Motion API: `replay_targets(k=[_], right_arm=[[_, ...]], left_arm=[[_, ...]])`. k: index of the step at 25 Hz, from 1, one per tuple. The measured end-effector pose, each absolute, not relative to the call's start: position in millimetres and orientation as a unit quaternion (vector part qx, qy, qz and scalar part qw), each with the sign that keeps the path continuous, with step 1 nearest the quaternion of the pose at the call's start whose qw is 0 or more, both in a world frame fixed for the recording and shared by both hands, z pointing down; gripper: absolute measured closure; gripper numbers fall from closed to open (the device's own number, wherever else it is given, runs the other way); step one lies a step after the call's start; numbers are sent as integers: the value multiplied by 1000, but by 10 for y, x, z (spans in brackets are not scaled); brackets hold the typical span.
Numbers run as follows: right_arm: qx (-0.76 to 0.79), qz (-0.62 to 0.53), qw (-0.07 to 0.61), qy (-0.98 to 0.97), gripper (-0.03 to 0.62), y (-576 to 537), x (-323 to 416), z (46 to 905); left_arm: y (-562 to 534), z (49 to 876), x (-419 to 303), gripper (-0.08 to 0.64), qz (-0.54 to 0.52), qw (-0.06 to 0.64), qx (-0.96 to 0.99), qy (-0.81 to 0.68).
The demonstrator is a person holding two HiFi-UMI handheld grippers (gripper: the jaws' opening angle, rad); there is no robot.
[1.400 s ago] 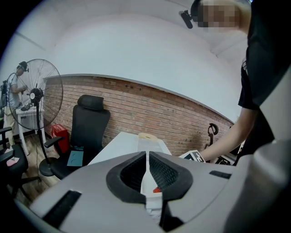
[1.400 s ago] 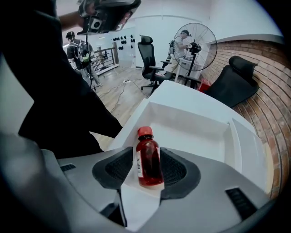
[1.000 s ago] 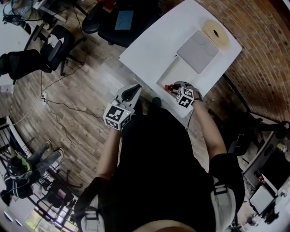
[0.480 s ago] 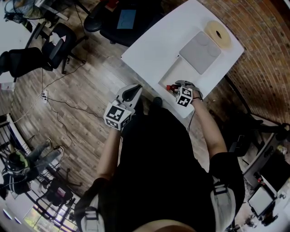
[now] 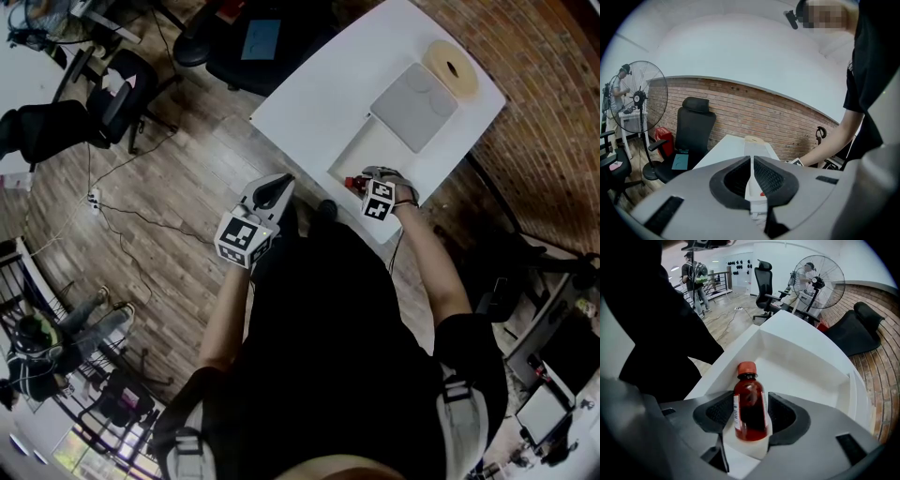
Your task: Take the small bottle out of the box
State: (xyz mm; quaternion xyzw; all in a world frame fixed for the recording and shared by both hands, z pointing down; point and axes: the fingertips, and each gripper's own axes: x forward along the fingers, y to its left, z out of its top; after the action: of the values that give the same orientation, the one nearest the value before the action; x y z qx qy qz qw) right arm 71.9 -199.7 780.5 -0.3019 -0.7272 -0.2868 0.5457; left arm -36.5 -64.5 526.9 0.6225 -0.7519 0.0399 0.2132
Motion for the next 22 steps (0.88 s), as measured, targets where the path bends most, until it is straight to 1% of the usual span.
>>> replay_targets(k=[16, 22], right_arm=[[-306, -303, 551, -715, 379, -2016, 779, 7833], [-297, -300, 534, -733, 380, -2007, 747, 7757]], left_arm=[[-728, 5253, -276, 525, 43, 208, 630, -746], [-725, 5258, -261, 525, 45, 208, 632, -745]])
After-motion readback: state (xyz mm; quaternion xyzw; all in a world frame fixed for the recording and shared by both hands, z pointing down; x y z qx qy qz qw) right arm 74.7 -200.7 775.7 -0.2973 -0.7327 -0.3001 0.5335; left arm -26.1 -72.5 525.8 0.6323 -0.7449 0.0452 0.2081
